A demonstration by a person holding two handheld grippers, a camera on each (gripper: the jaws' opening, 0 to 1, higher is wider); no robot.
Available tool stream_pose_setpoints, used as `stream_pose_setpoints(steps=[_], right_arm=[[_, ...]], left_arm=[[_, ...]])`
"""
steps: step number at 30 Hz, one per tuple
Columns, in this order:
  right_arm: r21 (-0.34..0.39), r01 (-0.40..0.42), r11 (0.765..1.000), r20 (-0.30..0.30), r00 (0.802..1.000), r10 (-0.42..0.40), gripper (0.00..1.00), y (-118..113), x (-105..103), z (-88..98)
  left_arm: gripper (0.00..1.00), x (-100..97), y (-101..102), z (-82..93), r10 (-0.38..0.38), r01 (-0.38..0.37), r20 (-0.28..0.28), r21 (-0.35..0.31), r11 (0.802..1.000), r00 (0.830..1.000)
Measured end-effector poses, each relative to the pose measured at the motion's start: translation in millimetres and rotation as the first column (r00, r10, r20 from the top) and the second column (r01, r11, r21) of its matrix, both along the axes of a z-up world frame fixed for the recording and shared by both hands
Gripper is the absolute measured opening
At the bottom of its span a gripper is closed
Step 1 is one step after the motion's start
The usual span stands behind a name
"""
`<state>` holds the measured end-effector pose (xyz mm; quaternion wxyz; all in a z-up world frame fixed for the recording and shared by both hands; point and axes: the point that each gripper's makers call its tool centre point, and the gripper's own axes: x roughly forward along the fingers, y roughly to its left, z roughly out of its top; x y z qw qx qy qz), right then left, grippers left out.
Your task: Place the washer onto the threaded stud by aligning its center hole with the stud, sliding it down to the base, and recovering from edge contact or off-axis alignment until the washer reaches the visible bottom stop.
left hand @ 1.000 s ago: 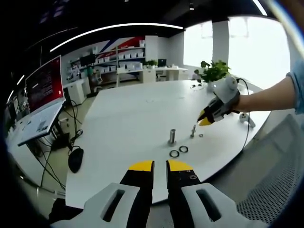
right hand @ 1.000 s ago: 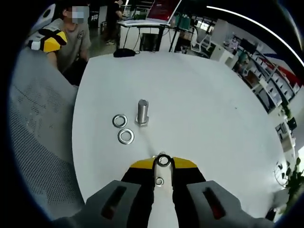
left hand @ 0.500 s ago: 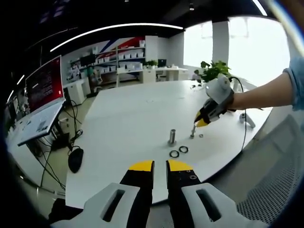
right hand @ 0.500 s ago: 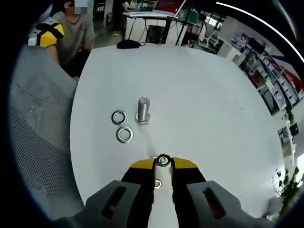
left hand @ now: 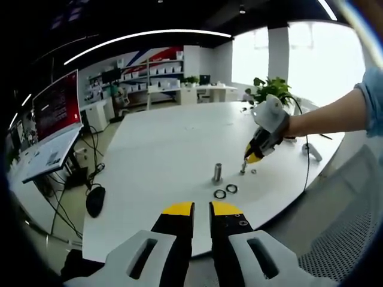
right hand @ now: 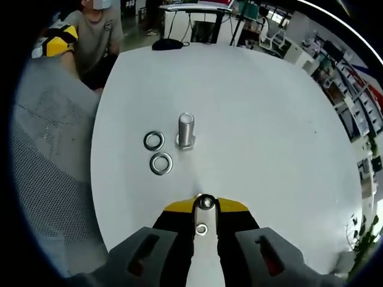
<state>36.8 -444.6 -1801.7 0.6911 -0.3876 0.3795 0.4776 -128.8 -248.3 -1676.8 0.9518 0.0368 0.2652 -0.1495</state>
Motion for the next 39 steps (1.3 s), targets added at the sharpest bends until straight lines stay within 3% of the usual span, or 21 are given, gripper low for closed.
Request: stream_pose_setpoints(steps=[21, 27, 39], right_arm=[[-0.105, -0.003, 0.994, -0.057, 0.998, -0.003, 0.14, -2.8, 2.2, -46.0], [-0.102, -0.012, 0.995, -0.051, 0.999, 0.007, 0.19, -7.9, 4.0, -37.0], [-0.024, 0.135, 0.991, -0.069, 0.988, -0.137, 0.19, -48.1, -6.1, -24.3]], left_arm=[[0.07, -1.3, -0.6, -2.9, -0.007, 0.007, -0.018, 0.007, 1.000, 1.000], [0.07, -1.0, -0.7, -2.5, -0.007, 0.007, -0.016, 0.004, 1.000, 1.000], [0.07, -0.3, -1.1, -1.0, -0.008, 0.008, -0.006, -0.002, 1.000, 1.000]])
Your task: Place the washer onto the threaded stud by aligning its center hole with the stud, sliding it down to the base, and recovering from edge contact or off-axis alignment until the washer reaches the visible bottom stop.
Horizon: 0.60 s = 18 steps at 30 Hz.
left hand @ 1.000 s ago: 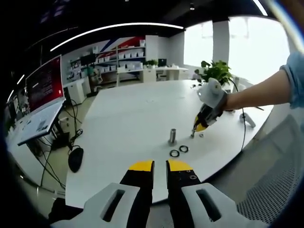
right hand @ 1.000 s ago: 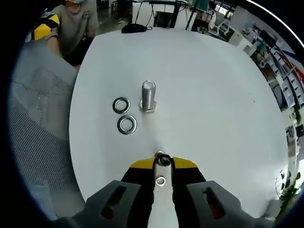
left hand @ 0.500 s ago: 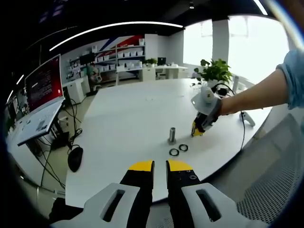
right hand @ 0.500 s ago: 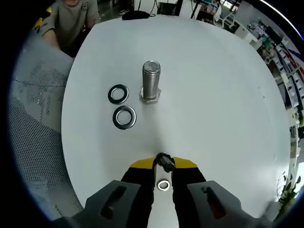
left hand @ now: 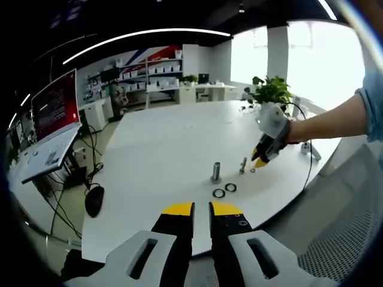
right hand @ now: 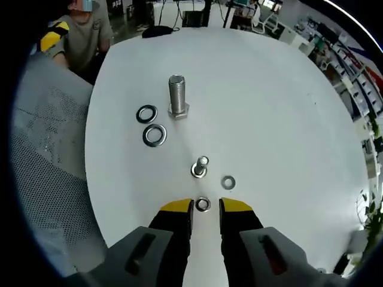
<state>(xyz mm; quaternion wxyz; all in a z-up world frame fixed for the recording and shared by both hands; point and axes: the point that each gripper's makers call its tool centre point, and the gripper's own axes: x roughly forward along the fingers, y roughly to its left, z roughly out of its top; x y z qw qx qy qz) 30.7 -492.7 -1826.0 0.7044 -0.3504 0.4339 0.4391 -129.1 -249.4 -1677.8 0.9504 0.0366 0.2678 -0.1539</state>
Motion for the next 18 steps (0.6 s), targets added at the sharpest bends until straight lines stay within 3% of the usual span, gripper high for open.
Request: stream_pose_setpoints(steps=[11, 18], right_arm=[[0.001, 0.068, 0.998, -0.046, 0.997, -0.068, 0.19, -26.2, -19.5, -9.2], [-0.032, 0.082, 0.996, -0.131, 0.988, -0.086, 0.18, -39.3, -42.8, -24.8]], left_arm=[[0.07, 0.7, 0.2, 1.1, 0.004, -0.004, 0.007, -0.002, 1.000, 1.000], [0.07, 1.0, 0.0, 1.9, 0.002, -0.002, 0.012, -0.004, 1.000, 1.000]])
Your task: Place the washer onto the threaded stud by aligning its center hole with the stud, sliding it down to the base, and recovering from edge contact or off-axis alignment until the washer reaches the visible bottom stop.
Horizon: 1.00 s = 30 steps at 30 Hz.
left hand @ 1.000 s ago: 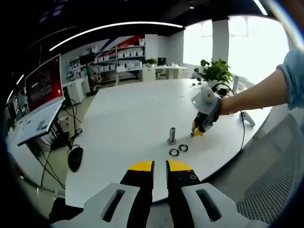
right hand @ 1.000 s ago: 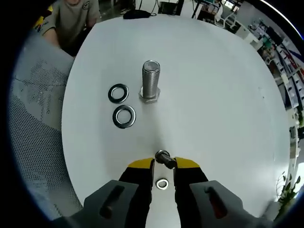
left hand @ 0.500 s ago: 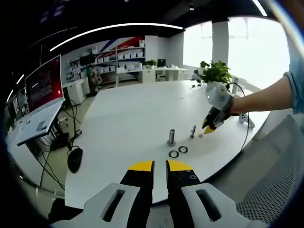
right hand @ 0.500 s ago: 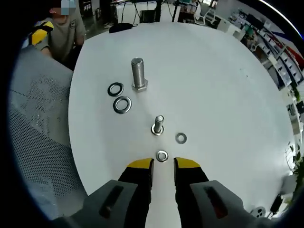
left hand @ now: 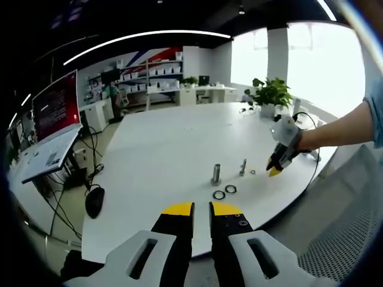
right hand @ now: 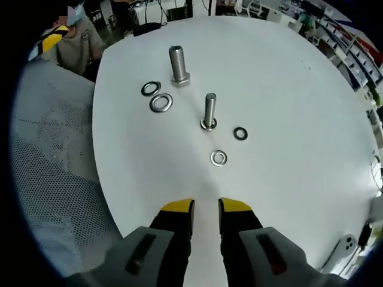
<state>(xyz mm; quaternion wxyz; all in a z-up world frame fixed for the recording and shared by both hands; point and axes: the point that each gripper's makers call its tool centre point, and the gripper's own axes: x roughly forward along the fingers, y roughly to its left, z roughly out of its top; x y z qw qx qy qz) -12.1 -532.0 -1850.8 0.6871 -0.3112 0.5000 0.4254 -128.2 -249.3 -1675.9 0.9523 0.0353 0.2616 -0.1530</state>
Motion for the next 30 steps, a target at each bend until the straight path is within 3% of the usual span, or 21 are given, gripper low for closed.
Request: stream_pose_setpoints(steps=[6, 24, 30], right_arm=[[-0.042, -0.042, 0.998, -0.051, 0.998, 0.040, 0.18, -3.5, -13.0, -3.8], [-0.097, -0.062, 0.993, -0.034, 0.998, 0.058, 0.17, -5.4, -15.6, -3.2], [-0.056, -0.036, 0.998, -0.014, 0.999, 0.035, 0.17, -7.2, -14.5, -3.6]], left_arm=[[0.07, 0.1, -0.3, -0.1, 0.000, 0.000, 0.000, 0.000, 1.000, 1.000], [0.08, -0.5, 0.9, -0.5, 0.006, -0.006, -0.003, 0.007, 1.000, 1.000], [0.08, -0.8, 0.4, 0.5, 0.005, -0.005, 0.003, 0.008, 1.000, 1.000]])
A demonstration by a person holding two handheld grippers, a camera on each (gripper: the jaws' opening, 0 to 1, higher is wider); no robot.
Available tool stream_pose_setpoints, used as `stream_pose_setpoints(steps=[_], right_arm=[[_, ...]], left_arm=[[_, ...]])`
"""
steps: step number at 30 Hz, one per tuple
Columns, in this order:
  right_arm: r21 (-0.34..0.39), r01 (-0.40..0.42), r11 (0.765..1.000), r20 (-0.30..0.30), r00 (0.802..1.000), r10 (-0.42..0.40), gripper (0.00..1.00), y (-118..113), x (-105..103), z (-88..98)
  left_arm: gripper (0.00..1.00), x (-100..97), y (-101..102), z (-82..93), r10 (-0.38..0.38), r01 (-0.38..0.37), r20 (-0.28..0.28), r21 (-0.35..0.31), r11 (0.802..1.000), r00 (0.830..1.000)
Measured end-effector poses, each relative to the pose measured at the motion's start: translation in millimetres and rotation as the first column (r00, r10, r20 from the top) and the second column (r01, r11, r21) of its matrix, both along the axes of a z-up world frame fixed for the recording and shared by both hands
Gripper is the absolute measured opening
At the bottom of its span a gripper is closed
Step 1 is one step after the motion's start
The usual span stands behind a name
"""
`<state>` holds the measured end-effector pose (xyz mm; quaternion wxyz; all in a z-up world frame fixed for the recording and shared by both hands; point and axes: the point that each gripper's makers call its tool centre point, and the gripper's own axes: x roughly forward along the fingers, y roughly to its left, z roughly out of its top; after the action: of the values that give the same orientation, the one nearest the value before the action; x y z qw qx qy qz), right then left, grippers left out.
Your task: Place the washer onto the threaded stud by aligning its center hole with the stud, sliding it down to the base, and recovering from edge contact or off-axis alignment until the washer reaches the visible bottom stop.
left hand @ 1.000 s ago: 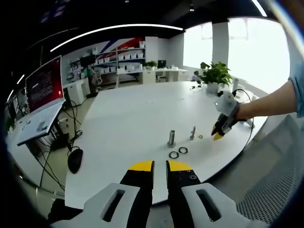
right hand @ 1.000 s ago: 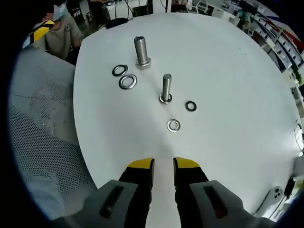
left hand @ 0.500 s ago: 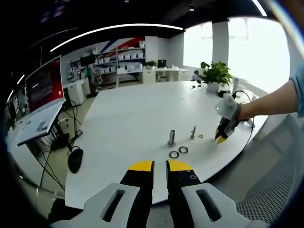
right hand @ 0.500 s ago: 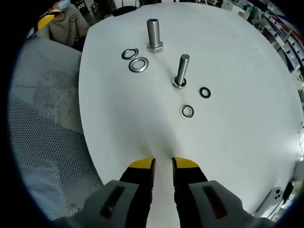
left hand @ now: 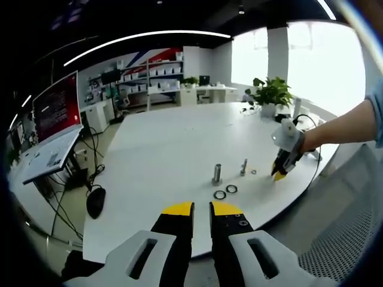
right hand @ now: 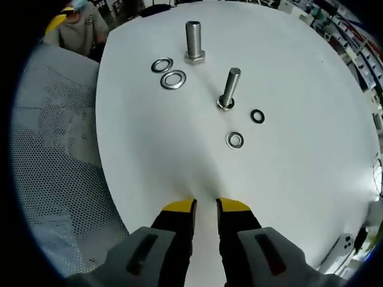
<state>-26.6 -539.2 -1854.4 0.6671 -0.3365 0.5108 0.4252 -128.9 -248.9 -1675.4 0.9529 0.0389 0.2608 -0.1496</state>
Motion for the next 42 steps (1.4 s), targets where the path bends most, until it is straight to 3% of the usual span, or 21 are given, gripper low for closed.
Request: stream_pose_setpoints(steps=[8, 11, 19, 33, 39, 42], right_arm=[[0.095, 0.019, 0.995, 0.047, 0.999, -0.024, 0.17, 5.6, 3.9, -0.1], [0.098, 0.034, 0.995, 0.043, 0.998, -0.039, 0.17, 7.5, 4.2, -0.5], [0.029, -0.032, 0.999, 0.035, 0.999, 0.031, 0.16, 10.7, 3.4, -1.3], [-0.047, -0.058, 0.997, 0.006, 0.998, 0.058, 0.16, 14.2, 5.5, -2.0], [-0.056, -0.057, 0.997, 0.003, 0.998, 0.057, 0.16, 14.4, 5.6, -1.8], [-0.055, -0.058, 0.997, 0.001, 0.998, 0.058, 0.16, 14.9, 5.5, -1.6]], left_arm=[[0.08, -0.1, -0.4, -0.5, -0.003, 0.003, -0.003, 0.000, 1.000, 1.000], [0.08, -0.4, -0.7, -1.0, -0.006, 0.006, -0.005, 0.000, 1.000, 1.000], [0.07, -0.5, -1.1, -1.3, -0.010, 0.010, -0.007, 0.000, 1.000, 1.000], [0.07, -0.2, -1.1, -2.0, -0.010, 0.010, -0.010, -0.003, 1.000, 1.000], [0.09, -1.6, -0.4, -8.5, -0.013, 0.013, -0.047, 0.011, 1.000, 0.999], [0.14, -3.8, 2.0, -16.1, 0.001, 0.001, -0.095, 0.019, 1.000, 0.996]])
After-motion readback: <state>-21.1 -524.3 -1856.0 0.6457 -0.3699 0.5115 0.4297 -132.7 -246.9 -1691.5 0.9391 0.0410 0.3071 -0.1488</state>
